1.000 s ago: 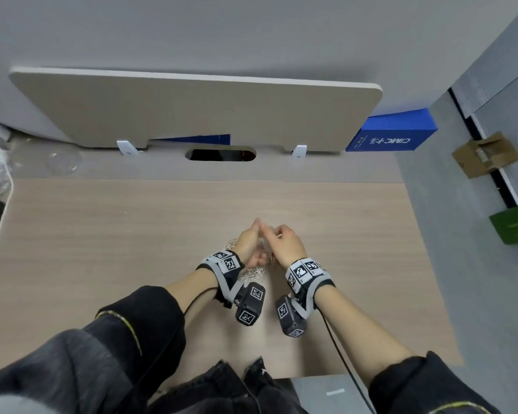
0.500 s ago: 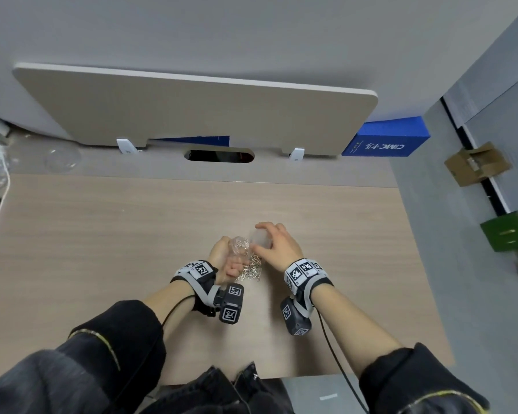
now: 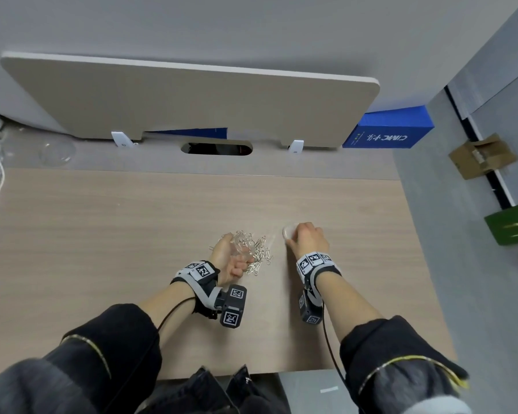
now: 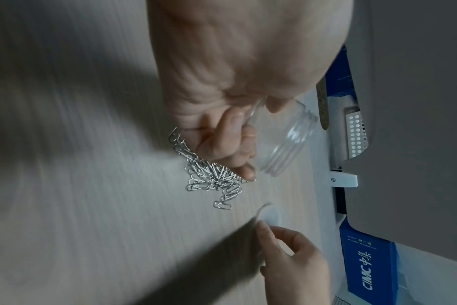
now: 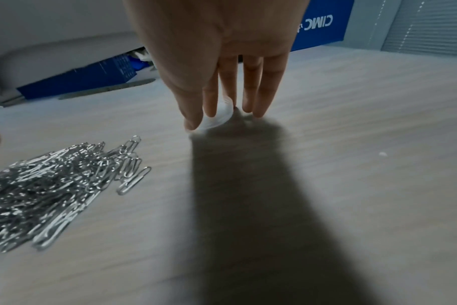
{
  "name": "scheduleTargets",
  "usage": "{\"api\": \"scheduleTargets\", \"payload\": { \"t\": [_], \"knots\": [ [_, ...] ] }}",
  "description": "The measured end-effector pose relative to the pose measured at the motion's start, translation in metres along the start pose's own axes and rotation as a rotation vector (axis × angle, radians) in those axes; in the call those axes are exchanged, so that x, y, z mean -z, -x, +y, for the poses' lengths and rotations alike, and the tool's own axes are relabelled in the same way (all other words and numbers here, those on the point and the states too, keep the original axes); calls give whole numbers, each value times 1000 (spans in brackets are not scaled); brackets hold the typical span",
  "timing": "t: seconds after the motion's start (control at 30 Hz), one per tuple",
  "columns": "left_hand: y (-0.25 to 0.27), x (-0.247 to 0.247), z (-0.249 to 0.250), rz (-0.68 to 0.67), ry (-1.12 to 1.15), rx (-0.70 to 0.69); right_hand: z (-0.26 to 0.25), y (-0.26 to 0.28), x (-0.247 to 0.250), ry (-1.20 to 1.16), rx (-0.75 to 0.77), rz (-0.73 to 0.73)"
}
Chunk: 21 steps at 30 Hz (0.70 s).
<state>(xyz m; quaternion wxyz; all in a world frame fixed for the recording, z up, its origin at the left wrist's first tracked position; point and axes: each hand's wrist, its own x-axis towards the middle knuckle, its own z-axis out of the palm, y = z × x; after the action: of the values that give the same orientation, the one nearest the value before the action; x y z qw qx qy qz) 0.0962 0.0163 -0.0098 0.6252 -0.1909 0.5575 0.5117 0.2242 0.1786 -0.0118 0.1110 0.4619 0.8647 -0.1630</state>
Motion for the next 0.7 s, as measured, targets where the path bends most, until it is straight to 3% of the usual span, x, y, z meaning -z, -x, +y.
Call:
{"api": "scheduleTargets", "payload": {
  "t": [0.27, 0.4, 0.57, 0.7],
  "knots": [
    [8, 3, 3, 48, 20, -69, -13, 15, 5, -23, 111, 98],
    [8, 10, 4, 84, 88, -109, -46, 31, -4, 12, 307, -49],
    [9, 24, 6, 106, 120, -144, -76, 40, -23, -3, 239, -176],
    [8, 42, 5, 130, 141, -158, -89, 42, -36, 16, 260, -175]
  ]
}}
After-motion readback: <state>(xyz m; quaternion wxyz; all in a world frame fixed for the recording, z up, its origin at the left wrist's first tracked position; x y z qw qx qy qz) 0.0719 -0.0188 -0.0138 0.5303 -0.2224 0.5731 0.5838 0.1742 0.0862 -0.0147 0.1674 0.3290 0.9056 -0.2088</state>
